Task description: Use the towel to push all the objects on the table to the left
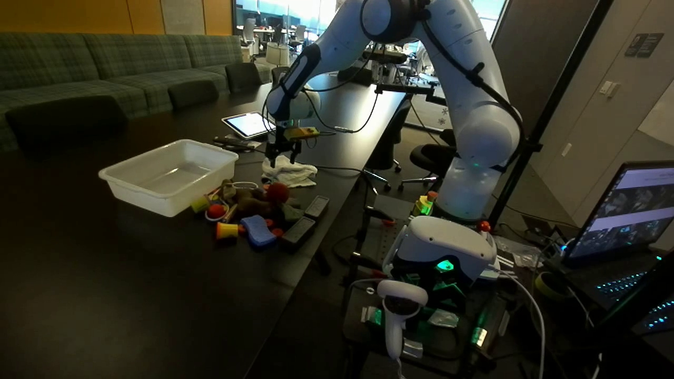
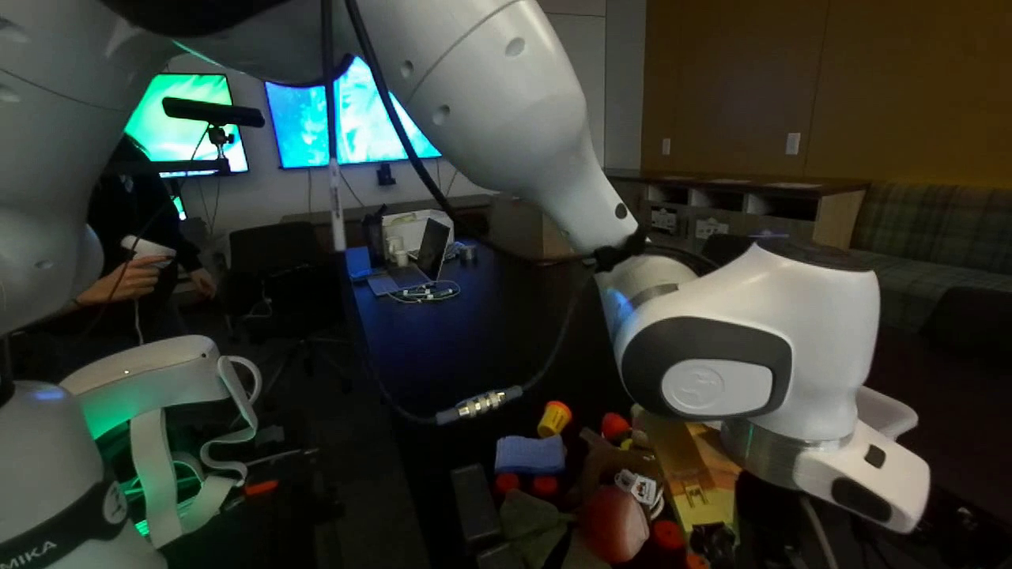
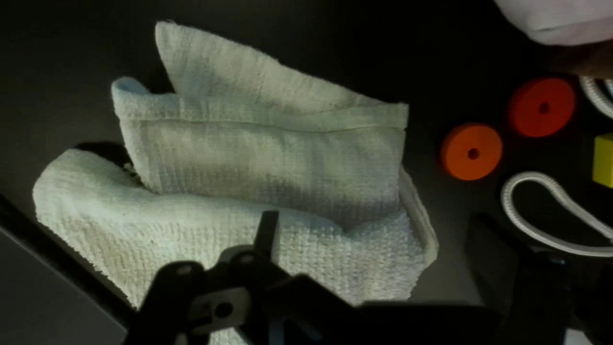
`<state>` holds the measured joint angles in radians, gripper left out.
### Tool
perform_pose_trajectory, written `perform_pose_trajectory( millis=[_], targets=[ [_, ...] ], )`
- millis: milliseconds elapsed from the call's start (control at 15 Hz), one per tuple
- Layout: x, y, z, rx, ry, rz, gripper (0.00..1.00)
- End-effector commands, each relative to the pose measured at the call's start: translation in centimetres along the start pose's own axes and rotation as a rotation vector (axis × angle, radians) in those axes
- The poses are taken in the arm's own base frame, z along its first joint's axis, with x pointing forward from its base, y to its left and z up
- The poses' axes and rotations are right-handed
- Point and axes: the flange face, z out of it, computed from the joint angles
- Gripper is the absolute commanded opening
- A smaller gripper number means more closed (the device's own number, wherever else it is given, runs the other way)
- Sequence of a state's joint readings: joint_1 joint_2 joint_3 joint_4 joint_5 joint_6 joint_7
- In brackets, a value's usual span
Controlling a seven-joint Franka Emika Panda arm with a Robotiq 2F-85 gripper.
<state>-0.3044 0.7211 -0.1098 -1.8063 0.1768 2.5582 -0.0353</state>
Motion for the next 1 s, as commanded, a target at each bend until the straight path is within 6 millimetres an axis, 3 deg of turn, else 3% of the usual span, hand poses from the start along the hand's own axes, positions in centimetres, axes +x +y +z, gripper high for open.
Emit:
perform_pose_trajectory(
  millis=[0, 533, 600, 667, 933],
  targets=[
    [2.5, 1.5, 2.0, 0.006, -0.035, 0.047, 1.0],
    [3.1, 3.5, 7.7, -0.06, -0.084, 0.123, 1.0],
    [3.1, 3.5, 8.0, -0.067, -0.087, 0.129, 0.93],
    [3.0, 3.4, 8.1, -0.073, -0.094, 0.136, 0.77],
    [2.3, 3.5, 7.8, -0.086, -0.119, 0.15, 0.47]
  ],
)
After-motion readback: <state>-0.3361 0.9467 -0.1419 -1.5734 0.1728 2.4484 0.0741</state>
